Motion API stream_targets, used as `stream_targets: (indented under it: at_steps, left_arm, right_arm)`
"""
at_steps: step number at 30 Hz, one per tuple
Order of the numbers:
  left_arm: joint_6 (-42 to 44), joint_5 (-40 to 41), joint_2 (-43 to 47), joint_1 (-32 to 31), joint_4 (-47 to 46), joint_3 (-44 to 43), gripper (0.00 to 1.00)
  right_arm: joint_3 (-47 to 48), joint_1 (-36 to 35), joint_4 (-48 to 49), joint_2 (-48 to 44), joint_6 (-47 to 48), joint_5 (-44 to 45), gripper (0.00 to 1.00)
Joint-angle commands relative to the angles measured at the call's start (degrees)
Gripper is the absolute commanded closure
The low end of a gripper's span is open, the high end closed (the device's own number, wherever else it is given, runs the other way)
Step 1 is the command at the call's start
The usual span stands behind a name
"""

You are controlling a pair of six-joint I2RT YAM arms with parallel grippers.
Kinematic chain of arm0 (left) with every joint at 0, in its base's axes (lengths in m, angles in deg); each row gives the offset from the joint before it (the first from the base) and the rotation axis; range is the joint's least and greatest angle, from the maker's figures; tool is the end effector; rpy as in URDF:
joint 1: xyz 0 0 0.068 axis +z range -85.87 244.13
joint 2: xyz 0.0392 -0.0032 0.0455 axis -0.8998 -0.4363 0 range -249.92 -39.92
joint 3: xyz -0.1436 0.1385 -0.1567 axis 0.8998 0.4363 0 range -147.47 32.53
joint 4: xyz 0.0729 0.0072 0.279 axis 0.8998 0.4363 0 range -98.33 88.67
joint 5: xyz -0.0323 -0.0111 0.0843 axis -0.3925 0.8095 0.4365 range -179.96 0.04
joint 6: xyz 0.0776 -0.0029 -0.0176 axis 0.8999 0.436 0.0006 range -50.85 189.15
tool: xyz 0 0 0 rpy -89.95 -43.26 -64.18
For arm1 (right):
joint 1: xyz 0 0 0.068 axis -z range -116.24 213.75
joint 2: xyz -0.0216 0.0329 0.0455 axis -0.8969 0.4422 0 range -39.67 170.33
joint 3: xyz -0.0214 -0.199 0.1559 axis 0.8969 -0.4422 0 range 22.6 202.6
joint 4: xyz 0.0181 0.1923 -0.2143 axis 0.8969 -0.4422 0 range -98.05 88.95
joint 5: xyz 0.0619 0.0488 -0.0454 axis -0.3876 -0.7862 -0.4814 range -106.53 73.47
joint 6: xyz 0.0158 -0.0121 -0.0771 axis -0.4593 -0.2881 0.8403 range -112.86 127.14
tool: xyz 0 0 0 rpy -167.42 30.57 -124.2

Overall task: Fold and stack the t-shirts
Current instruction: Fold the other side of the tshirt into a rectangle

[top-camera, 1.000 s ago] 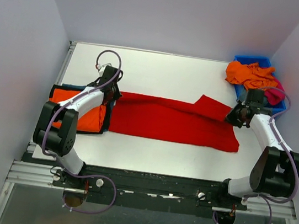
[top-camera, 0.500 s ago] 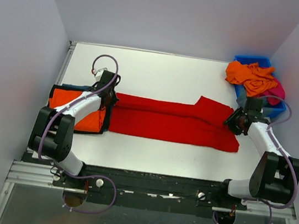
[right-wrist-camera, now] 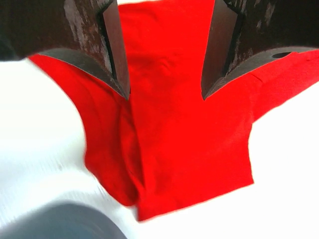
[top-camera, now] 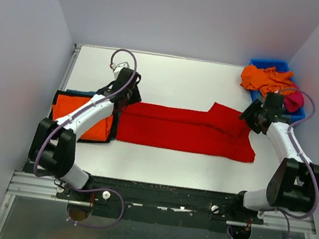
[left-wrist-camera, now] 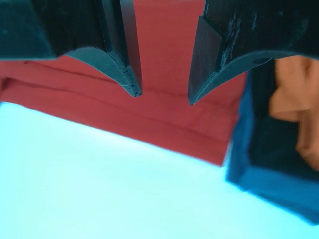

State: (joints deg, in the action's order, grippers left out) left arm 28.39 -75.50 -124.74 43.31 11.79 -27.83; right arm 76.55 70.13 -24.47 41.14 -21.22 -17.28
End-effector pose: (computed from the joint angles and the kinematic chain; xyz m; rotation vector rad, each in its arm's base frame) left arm 0.3537 -0.1163 0.1994 -0.5245 2.2711 -0.2450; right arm 0.3413 -0.0373 0.1748 0.7279 2.3469 0.1852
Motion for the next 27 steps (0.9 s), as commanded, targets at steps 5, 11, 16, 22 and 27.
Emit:
stream_targets:
  at_steps: [5,11,16,22,27]
  left_arm:
    - [0.1,-8.1,-15.4,-9.9,-3.6,-16.4,0.48]
    - [-0.7,-12.9,-30.5,-14.5,-3.3,-30.4,0.50]
    - [-1.5,-17.9,-37.6,-15.1,-3.0,-37.5,0.50]
    - [-2.0,-22.1,-41.6,-15.2,-3.7,-38.7,0.50]
    - [-2.2,-25.0,-43.3,-15.1,-4.6,-38.4,0.50]
  right_arm:
    - [13.9,-4.8,-1.1,15.0,3.4,-2.0,0.34]
    - [25.1,-8.9,-5.5,25.9,5.2,0.1,0.34]
    - [34.7,-12.6,-9.4,33.8,6.2,3.7,0.34]
    - [46.6,-15.9,-16.2,42.9,6.9,7.4,0.36]
    - [52.6,-17.3,-20.3,47.8,6.2,9.7,0.51]
